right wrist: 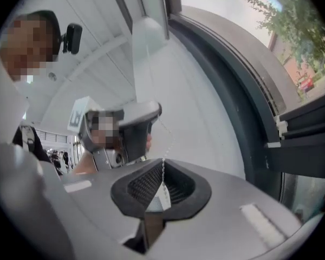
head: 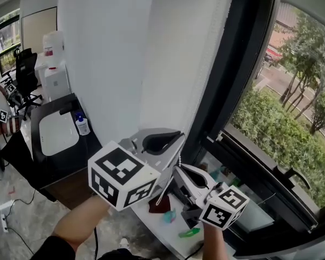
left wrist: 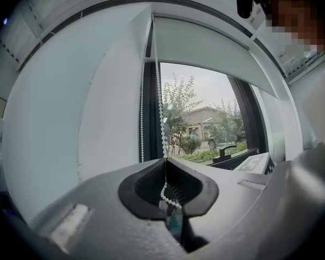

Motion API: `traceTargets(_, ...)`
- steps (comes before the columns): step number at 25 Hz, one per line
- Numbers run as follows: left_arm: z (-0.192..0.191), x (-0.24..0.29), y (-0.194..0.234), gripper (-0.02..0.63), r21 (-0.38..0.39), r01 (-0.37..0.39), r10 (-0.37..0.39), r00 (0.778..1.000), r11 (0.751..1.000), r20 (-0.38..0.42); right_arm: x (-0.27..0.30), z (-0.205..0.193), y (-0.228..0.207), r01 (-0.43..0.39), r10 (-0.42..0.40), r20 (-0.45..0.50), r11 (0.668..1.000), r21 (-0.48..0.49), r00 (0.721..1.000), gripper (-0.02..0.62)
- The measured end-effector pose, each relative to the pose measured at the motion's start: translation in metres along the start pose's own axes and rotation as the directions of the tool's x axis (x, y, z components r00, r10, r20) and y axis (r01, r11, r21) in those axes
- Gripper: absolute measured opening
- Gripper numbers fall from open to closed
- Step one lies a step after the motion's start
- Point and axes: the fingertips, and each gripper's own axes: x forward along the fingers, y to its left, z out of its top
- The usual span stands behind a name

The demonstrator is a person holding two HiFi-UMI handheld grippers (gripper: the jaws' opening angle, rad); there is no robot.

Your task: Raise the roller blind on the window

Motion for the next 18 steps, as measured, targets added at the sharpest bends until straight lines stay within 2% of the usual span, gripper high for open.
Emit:
traceTargets(3,-0.012,-0.004,0.005,0.017,-0.005,-0.005,0.005,0.999,1.0,-0.041,-0.015,0.042,0.0,-0.013,0.009,0.109,0.999,0.037,0.994,0.014)
traceTargets(6,-0.035,-0.004,0.003,0.015,-0.012,-0.005,0.004,0.996,1.0,-0.087,-0.022,0.074,0.012,-0.067,0.065,0.138,0.998,0.008,0.988,0.019)
traceTargets(9,-0.059,-0.003,-0.001,0.014,-0.034,0.006,-0.01,0.992,0.999,-0.124,-0.016,0.081,0.03,-0.132,0.135,0.064,0.99,-0.043,0.989,0.058)
traceTargets(11,-0.071,-0.003,0.0,0.015,-0.04,0.0,-0.005,0.99,0.999,-0.142,-0.008,0.073,0.035,-0.136,0.133,-0.032,0.986,-0.101,0.991,0.081)
traceTargets(13,-0.077,-0.006,0.005,0.014,-0.052,-0.015,0.007,0.989,0.999,-0.15,-0.003,0.057,0.033,-0.102,0.073,-0.155,0.976,-0.192,0.985,0.078)
traceTargets(15,-0.078,-0.01,0.009,0.014,-0.071,-0.014,0.003,0.988,0.997,-0.152,-0.007,0.039,0.019,-0.041,-0.038,-0.254,0.954,-0.298,0.967,0.071)
traceTargets(16,-0.078,-0.011,0.009,0.014,-0.072,-0.012,0.001,0.988,0.997,-0.151,-0.01,0.032,0.008,0.004,-0.107,-0.279,0.939,-0.345,0.954,0.071)
traceTargets(18,-0.078,-0.012,0.01,0.014,-0.063,-0.012,0.003,0.989,0.998,-0.151,-0.018,0.029,-0.018,0.118,-0.237,-0.273,0.913,-0.39,0.932,0.071)
